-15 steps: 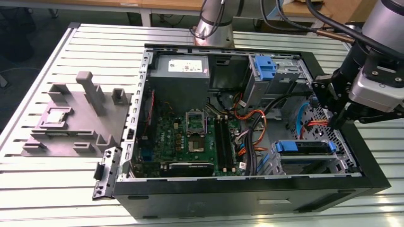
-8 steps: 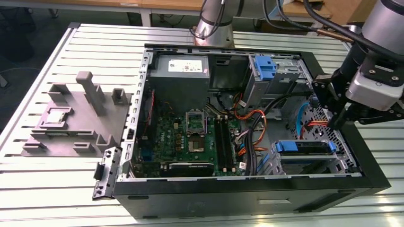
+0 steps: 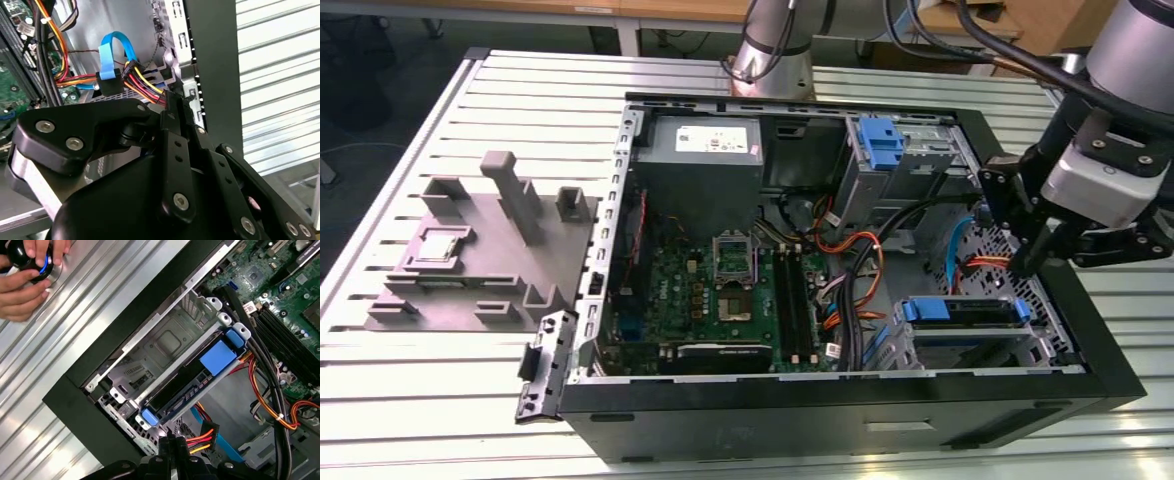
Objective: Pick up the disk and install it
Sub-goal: 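Insert the first disk wire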
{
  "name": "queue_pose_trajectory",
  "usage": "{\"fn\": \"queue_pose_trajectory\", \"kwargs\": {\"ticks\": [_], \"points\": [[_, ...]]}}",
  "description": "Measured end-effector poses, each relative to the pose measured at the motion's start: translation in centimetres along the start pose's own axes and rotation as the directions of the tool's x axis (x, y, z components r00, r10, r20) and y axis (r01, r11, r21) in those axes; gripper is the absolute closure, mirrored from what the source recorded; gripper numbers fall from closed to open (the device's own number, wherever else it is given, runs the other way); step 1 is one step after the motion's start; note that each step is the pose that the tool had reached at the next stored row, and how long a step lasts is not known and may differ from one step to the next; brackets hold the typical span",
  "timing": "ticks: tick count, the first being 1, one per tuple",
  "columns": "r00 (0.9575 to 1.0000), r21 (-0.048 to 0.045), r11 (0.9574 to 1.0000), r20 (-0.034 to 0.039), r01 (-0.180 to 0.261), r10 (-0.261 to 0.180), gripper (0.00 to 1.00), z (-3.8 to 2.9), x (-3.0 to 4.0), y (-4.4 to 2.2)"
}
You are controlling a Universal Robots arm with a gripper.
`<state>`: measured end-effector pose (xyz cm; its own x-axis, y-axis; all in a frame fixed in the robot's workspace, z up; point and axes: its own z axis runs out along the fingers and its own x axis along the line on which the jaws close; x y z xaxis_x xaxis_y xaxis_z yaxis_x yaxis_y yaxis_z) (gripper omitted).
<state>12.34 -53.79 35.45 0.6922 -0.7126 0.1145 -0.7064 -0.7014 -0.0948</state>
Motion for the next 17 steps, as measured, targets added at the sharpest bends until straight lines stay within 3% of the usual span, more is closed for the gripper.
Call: {"fn": "queue_pose_trajectory", "kwargs": {"ticks": [4, 9, 13, 17], "points": [[0.9983, -0.0083, 0.9983, -0.0036, -0.058, 0.057, 0.83, 0.04, 0.0, 0.01], [0.9908, -0.0178, 0.9907, -0.0119, -0.135, 0.135, 0.83, 0.04, 0.0, 0.01], [0.9796, -0.0261, 0.9794, -0.0194, -0.2, 0.2, 0.83, 0.04, 0.0, 0.01], [0.9636, -0.0343, 0.9631, -0.0266, -0.267, 0.266, 0.83, 0.05, 0.0, 0.01]]}}
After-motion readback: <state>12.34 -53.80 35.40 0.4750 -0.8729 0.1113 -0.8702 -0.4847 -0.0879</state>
